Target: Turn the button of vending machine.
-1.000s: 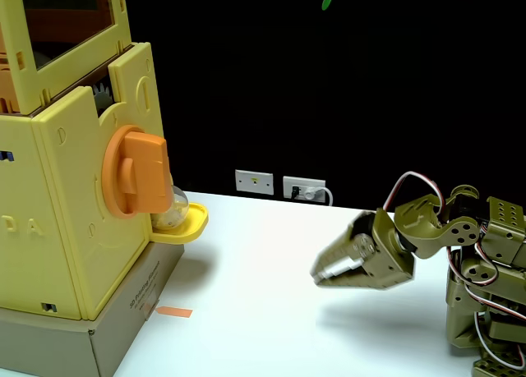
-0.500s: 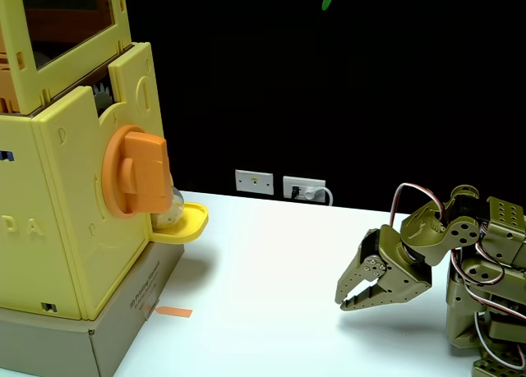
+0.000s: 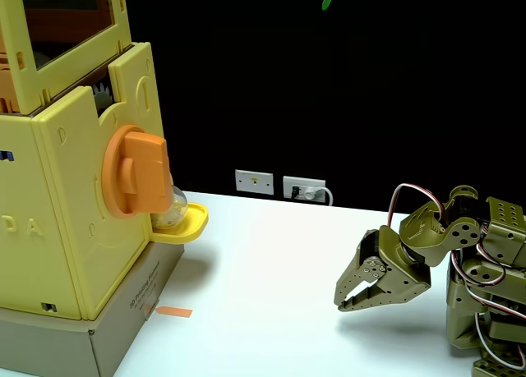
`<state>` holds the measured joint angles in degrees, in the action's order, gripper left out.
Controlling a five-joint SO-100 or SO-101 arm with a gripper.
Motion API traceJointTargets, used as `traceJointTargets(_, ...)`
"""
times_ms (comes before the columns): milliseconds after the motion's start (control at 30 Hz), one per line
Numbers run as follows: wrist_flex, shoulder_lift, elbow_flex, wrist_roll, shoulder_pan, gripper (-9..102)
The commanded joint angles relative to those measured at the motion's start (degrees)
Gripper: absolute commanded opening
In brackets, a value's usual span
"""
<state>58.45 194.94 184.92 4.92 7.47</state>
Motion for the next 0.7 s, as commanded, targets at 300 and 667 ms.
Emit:
traceJointTargets(300, -0.9, 8.3, 3.1, 0.1, -1.1, -1)
traceJointTargets(667, -0.9, 8.3, 3.1, 0.6, -1.7, -1)
